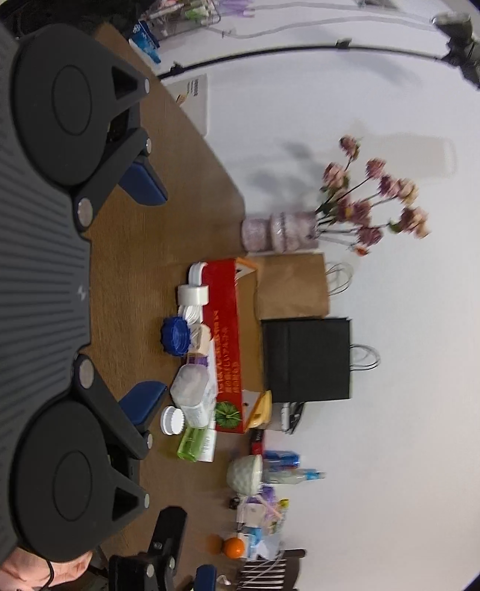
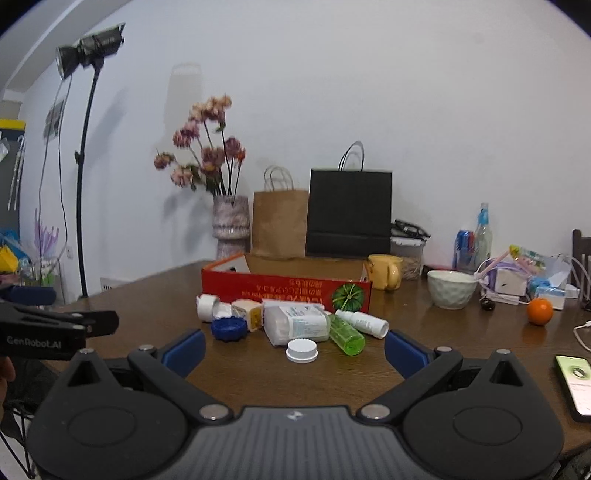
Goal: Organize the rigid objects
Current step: 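Grasp the blue cap with the left tool while the right tool grasps a white cap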
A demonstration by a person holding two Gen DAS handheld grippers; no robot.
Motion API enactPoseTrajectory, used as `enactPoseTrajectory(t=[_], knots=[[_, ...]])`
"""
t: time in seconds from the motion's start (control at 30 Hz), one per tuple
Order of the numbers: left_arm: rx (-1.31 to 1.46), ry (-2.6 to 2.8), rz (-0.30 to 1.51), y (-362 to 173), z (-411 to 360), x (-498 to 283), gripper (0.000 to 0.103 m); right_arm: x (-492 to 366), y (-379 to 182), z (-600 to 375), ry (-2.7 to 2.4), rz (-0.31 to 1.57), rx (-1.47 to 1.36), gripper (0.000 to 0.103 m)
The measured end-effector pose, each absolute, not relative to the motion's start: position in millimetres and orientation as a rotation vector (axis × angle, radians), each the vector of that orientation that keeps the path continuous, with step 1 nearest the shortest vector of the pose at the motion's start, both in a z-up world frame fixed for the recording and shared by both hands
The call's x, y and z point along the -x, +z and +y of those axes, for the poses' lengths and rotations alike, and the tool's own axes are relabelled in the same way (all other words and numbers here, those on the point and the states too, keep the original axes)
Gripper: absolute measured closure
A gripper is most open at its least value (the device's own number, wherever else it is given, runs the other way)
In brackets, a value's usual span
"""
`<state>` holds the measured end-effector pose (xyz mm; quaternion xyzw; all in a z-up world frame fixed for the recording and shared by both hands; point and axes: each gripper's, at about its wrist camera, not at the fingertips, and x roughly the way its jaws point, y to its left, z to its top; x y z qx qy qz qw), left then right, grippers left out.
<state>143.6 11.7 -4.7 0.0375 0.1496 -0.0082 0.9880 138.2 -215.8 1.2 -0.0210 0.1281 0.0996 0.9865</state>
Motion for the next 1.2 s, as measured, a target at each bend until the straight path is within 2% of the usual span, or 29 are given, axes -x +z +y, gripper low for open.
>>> enactPoseTrajectory(t=[0.2, 0.67, 0.7, 0.77, 0.87, 0.97, 1.0, 1.13, 1.17, 1.2], knots=[[-0.07, -0.056, 0.45, -17, 5, -216, 0.0, -206, -5, -218, 0.215, 0.389, 0.008, 0.0], [-0.057, -0.134, 0.614, -33, -10, -332, 0.0, -314, -35, -221, 0.26, 0.59, 0.009, 0.001], [-0.063, -0.138, 0.619, -35, -12, -337, 0.002, -321, -37, -219, 0.274, 0.607, 0.015, 0.002], [-0.073, -0.153, 0.633, -38, -16, -347, 0.005, -331, -39, -216, 0.297, 0.63, 0.04, 0.012], [-0.082, -0.18, 0.665, -44, -22, -360, 0.012, -341, -39, -209, 0.281, 0.655, 0.103, 0.011], [-0.086, -0.195, 0.697, -50, -25, -366, 0.027, -343, -39, -206, 0.31, 0.674, 0.122, 0.013], [-0.082, -0.194, 0.71, -53, -25, -369, 0.033, -343, -39, -206, 0.314, 0.676, 0.125, 0.017], [-0.084, -0.186, 0.687, -56, -27, -368, 0.037, -341, -42, -206, 0.326, 0.693, 0.119, 0.033], [-0.083, -0.183, 0.683, -56, -27, -367, 0.041, -340, -43, -206, 0.325, 0.695, 0.118, 0.039], [-0.083, -0.183, 0.678, -56, -27, -366, 0.048, -338, -43, -205, 0.327, 0.692, 0.117, 0.04]])
